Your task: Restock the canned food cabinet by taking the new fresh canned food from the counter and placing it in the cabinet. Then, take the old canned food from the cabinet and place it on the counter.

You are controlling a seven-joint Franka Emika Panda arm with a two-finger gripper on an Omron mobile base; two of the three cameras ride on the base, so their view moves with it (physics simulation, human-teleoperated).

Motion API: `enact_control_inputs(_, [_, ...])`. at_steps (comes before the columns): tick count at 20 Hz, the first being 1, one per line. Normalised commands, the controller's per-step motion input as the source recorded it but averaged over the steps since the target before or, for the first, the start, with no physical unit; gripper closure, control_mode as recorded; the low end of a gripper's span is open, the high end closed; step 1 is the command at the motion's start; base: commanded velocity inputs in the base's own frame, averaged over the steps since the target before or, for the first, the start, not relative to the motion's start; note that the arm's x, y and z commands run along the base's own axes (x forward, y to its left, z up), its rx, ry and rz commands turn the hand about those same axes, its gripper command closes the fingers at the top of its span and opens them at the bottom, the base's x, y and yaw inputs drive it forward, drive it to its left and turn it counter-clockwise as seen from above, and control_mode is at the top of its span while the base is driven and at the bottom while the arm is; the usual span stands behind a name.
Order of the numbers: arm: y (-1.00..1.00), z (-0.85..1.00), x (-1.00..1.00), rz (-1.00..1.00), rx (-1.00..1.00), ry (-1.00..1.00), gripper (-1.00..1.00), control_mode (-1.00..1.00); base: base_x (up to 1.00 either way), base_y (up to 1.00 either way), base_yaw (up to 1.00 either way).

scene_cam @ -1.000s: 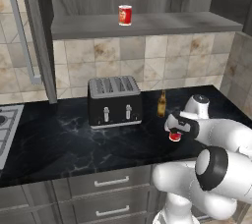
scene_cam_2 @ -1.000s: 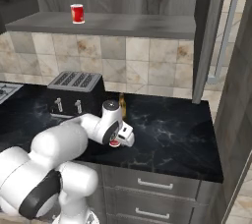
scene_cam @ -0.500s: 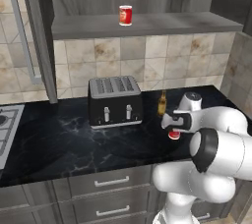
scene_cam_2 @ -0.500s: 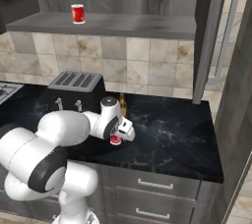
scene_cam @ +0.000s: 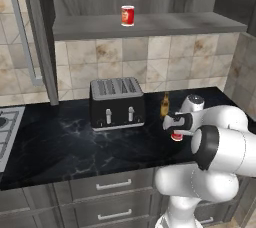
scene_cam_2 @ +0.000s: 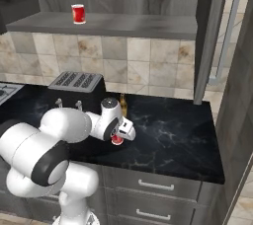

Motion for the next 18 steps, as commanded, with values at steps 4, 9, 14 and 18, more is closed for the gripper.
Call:
enact_control_inputs(4, [0.00,0.00,0.00,0.00,0.00,0.00,1.00,-1.00,0.00,0.00,0.00])
enact_control_inputs(9, [0.00,0.72,-0.29,0.02,-0.01,-0.30,1.00,-1.00,0.00,0.00,0.00])
enact_control_inputs(14, [0.00,1.00,-0.53,0.13,-0.05,-0.47,1.00,-1.00,0.00,0.00,0.00])
enact_control_inputs(18, [0.00,1.00,-0.41,0.17,-0.10,-0.42,1.00,-1.00,0.00,0.00,0.00])
